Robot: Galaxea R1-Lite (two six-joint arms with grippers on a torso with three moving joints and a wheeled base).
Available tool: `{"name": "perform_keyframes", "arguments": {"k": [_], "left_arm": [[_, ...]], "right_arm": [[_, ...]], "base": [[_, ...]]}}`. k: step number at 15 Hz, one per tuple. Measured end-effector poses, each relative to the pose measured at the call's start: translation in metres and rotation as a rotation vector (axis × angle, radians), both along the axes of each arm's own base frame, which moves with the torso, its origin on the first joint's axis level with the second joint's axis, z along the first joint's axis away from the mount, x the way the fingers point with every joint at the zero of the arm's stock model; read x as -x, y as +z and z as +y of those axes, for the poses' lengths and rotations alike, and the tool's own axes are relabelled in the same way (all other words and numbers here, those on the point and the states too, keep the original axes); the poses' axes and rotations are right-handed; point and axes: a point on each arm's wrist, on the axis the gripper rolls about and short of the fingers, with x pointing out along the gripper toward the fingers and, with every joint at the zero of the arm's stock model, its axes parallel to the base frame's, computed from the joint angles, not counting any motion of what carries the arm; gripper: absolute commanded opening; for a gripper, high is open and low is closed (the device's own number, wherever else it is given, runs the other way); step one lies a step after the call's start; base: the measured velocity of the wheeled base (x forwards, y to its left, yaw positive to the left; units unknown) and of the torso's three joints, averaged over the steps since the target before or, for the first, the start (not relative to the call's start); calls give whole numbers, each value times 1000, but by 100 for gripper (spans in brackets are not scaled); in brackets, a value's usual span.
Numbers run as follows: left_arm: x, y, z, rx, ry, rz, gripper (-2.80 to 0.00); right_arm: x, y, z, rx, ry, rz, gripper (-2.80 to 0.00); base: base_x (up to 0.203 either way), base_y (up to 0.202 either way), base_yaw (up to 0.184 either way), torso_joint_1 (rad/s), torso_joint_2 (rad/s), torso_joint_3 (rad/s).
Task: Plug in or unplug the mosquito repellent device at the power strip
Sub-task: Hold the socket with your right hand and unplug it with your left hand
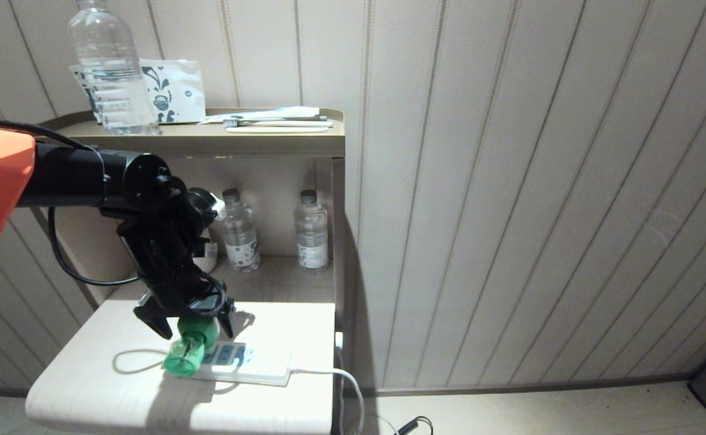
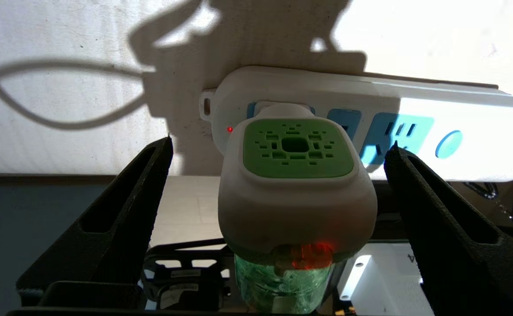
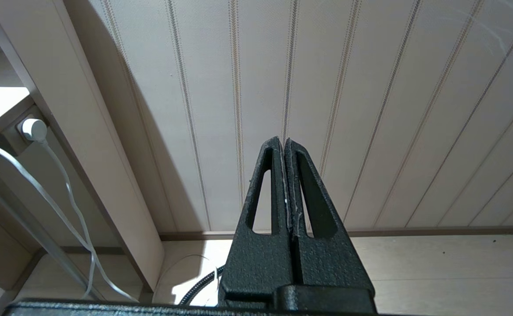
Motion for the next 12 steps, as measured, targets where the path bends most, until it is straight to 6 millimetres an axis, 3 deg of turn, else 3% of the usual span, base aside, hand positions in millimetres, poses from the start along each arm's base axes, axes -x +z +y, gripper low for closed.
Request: {"name": "perform_keyframes", "arguments": {"k": [12], "left_arm": [[-9, -14, -4, -6, 20, 21, 0]], "right_arm": [[0, 0, 0, 1, 0, 0, -280]], "base": [[0, 0, 0, 0, 0, 0]]}}
